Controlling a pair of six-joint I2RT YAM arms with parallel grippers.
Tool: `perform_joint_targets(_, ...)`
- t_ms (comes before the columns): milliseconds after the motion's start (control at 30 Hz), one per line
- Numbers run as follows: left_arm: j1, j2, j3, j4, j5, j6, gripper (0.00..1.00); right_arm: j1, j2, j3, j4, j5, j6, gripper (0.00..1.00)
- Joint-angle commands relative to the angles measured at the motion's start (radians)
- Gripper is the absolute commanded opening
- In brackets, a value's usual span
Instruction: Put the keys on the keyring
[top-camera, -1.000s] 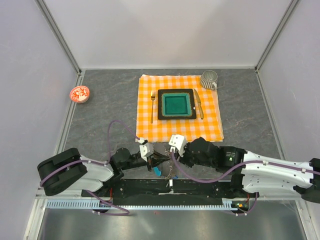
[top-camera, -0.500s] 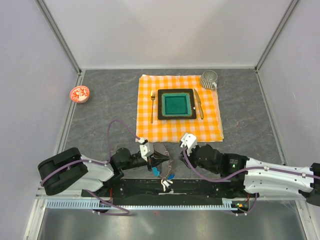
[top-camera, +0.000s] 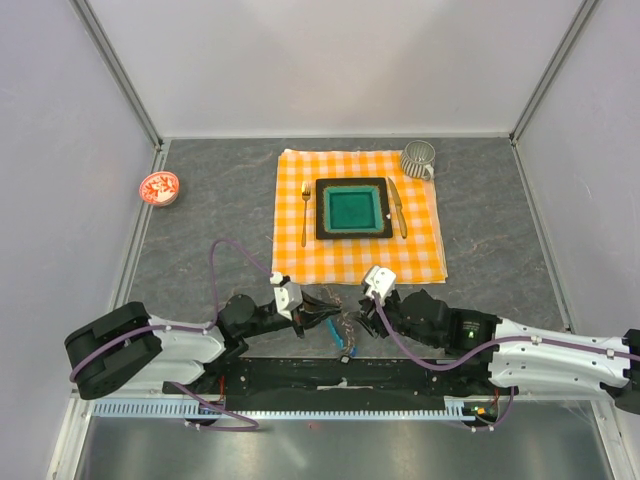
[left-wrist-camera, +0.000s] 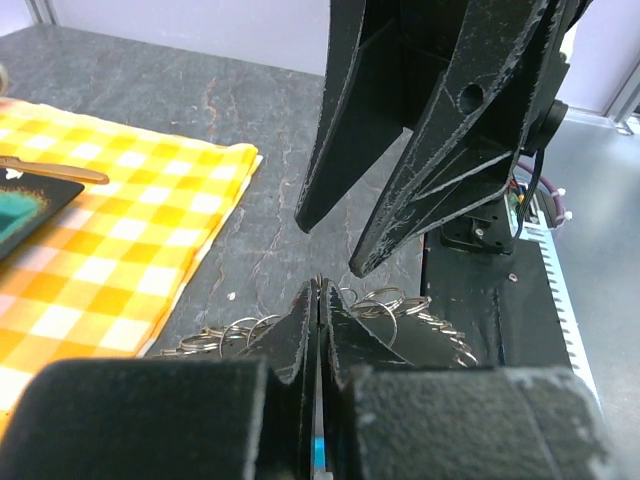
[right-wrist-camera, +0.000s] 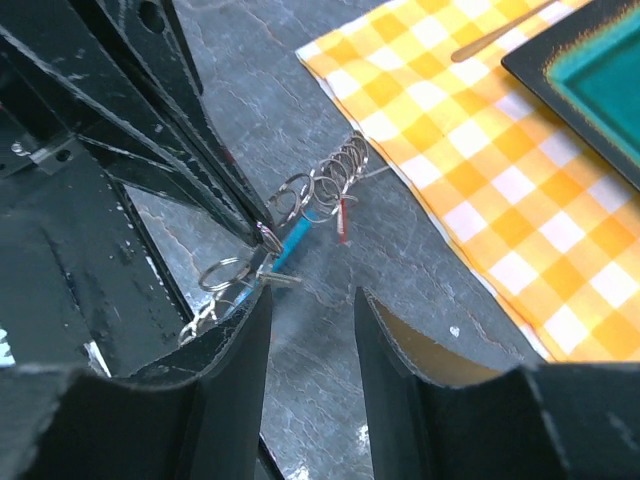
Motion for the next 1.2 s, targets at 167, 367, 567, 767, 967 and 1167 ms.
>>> perform_joint_targets(167, -0.002, -0.028, 0.072, 0.394, -0.023, 0.068, 0.02, 0.005, -0.035, 0.041, 0.074, -0.079, -0.03, 0.48)
perform_joint_targets(367, -0.002, -0.031, 0.1, 0.394, -0.013, 0.083, 0.02, 0.005, -0.05, 0.041, 0.057, -0.051, -0.033, 0.48)
perform_joint_targets(567, -0.002, -0.039, 0.109, 0.391, 0.004, 0.076, 0.02, 0.005, -0.078, 0.034, 0.066, 0.009, -0.045, 0.47)
perform_joint_targets(767, -0.002, -0.043, 0.112, 0.391, 0.008, 0.071, 0.02, 0.006, -0.078, 0.026, 0.077, 0.021, -0.048, 0.4)
perform_joint_targets(967, -0.002, -0.045, 0.123, 0.391, 0.019, 0.068, 0.02, 0.005, -0.062, 0.023, 0.089, 0.01, -0.057, 0.36)
perform_joint_targets(1167, -0.004, -0.04, 0.131, 0.391, 0.025, 0.059, 0.02, 0.005, -0.05, 0.018, 0.117, 0.016, -0.066, 0.37)
